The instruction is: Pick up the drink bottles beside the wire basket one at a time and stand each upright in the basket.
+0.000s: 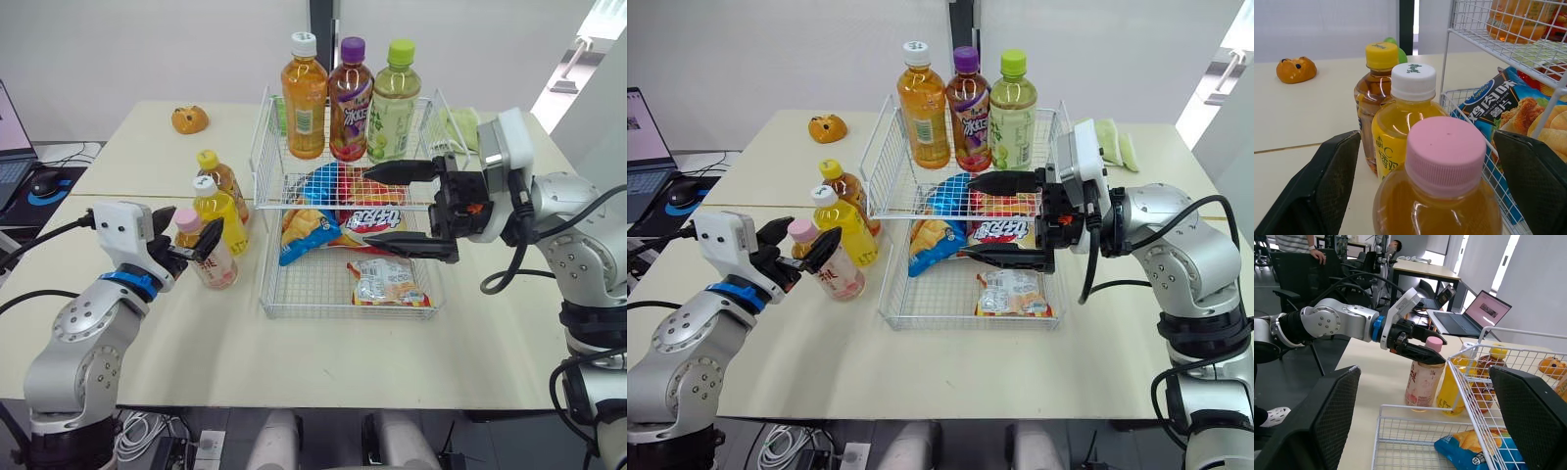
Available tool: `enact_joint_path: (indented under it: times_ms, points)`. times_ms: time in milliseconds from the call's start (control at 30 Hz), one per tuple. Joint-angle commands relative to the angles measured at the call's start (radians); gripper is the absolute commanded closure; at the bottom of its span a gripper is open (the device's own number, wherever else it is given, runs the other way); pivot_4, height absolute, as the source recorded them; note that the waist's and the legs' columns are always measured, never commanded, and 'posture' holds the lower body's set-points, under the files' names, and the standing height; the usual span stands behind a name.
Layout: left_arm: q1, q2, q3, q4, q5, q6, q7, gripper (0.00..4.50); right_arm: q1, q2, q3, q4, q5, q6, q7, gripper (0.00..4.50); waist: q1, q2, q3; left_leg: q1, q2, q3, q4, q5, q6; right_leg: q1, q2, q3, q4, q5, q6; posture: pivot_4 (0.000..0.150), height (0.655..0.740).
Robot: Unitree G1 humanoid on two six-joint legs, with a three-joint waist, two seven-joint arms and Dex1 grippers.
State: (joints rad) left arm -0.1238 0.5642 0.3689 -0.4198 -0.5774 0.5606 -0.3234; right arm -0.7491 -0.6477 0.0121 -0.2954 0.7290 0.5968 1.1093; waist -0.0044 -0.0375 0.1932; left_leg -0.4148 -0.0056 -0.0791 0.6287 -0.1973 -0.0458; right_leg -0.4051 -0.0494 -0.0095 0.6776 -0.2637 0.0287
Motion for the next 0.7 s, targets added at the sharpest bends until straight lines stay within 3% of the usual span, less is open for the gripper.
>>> enact_joint_path:
  times_ms: [33,167,367,700]
  points:
    - [-0.013,0.001,0.0,-0.008,0.01,-0.021,-0.013,0.21,-0.013,-0.008,-0.032,-0.032,0.018,-0.003,-0.008,0.0,0.0,0.0,0.0,0.0,0.0,0.0,0.0,0.0,0.0,0.0,0.0,0.0,0.0,0.0,0.0,0.15,0.74]
    - [-0.017,-0.005,-0.002,-0.004,0.012,-0.02,-0.021,1.16,-0.013,-0.007,-0.031,-0.032,0.016,-0.002,-0.009,0.0,0.0,0.0,0.0,0.0,0.0,0.0,0.0,0.0,0.0,0.0,0.0,0.0,0.0,0.0,0.0,0.15,0.74]
    - [-0.017,-0.021,0.0,-0.004,0.011,-0.016,-0.014,3.02,-0.016,0.001,-0.032,-0.032,0.018,-0.005,-0.016,0.0,0.0,0.0,0.0,0.0,0.0,0.0,0.0,0.0,0.0,0.0,0.0,0.0,0.0,0.0,0.0,0.15,0.74]
    - [0.028,0.001,0.061,-0.047,-0.02,0.012,-0.025,3.11,-0.012,0.002,-0.029,-0.03,0.009,-0.019,-0.02,0.0,-0.003,0.0,0.0,0.0,0.0,0.0,0.0,0.0,0.0,0.0,0.0,0.0,0.0,0.0,0.0,0.15,0.74]
